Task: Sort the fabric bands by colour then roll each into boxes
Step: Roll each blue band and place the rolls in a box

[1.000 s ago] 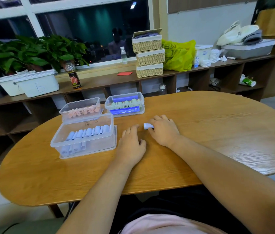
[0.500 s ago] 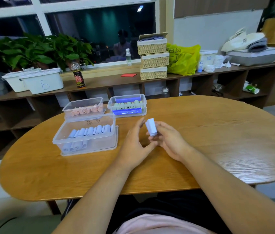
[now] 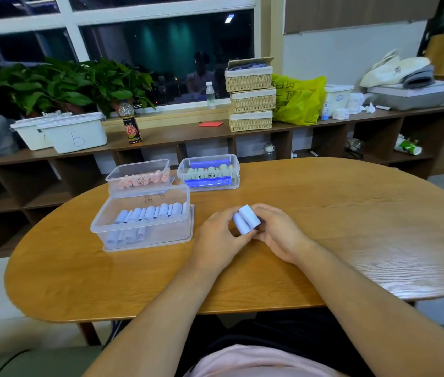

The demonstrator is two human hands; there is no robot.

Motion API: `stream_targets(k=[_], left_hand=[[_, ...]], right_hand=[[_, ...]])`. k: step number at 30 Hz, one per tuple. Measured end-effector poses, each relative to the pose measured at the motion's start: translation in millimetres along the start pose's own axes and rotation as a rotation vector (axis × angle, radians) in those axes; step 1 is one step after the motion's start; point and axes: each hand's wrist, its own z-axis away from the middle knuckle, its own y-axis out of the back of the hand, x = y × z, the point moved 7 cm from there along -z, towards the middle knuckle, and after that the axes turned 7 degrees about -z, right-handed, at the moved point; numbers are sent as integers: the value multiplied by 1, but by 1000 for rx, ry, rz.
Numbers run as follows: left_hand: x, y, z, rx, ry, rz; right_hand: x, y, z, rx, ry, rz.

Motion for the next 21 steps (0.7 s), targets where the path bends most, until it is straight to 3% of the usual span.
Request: stream_targets(k=[2, 8, 14, 21], left_hand=[[0, -2, 0, -19, -8, -30], [-1, -7, 0, -56, -22, -99], [-6, -6, -1, -31, 14, -24], [-8, -6, 0, -22, 12, -87]], right_hand=[[0, 2, 0, -11, -3, -24], [3, 4, 0, 3, 96, 253], [-2, 6, 2, 14, 44, 118], [-2, 6, 2, 23, 41, 137]])
